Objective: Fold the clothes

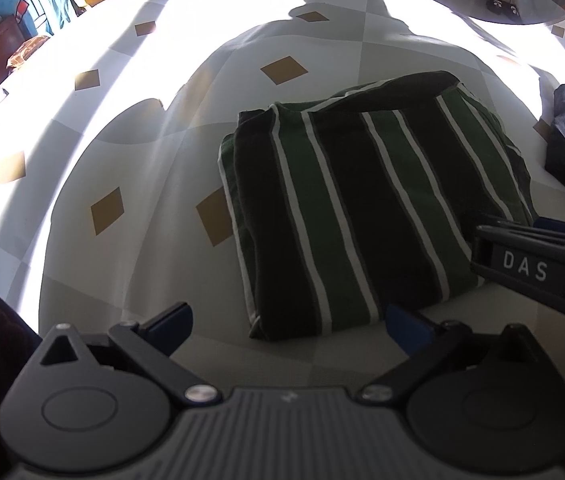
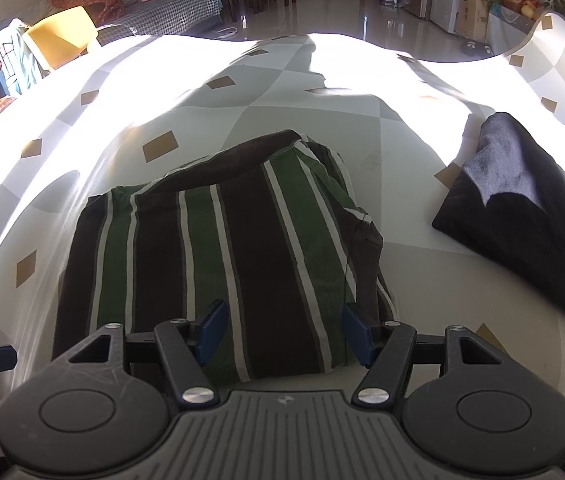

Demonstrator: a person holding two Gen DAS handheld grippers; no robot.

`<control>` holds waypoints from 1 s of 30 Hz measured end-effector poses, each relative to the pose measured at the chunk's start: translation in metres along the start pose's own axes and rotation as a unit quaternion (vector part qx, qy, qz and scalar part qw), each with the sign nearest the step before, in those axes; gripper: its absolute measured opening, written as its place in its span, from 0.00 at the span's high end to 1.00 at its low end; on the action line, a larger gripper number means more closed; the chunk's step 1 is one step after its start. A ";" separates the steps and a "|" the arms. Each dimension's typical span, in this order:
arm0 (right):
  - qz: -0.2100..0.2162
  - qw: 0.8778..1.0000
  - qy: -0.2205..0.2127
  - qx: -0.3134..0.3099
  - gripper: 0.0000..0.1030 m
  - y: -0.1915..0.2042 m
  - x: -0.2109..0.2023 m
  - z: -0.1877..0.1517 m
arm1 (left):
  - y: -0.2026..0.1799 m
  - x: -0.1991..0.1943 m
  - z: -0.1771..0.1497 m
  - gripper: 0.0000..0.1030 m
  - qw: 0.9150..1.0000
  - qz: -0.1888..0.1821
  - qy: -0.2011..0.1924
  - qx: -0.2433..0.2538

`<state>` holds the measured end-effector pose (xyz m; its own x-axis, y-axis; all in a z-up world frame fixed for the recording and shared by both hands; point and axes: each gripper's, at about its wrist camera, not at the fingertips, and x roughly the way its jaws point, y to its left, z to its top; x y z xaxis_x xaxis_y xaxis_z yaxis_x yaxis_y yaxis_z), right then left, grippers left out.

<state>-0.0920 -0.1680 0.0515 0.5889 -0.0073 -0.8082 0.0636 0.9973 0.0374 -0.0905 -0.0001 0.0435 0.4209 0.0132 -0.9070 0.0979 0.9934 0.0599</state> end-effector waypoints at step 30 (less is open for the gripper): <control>0.012 0.999 -0.047 -0.014 0.63 0.001 -0.026 -0.007 | -0.006 -0.028 -0.006 0.31 0.998 -0.017 -0.065 0.011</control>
<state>-0.1127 -0.1668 0.0681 0.6631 0.0105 -0.7484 0.0271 0.9989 0.0380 -0.1079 -0.0058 0.0663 0.5297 -0.0369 -0.8474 0.1333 0.9903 0.0402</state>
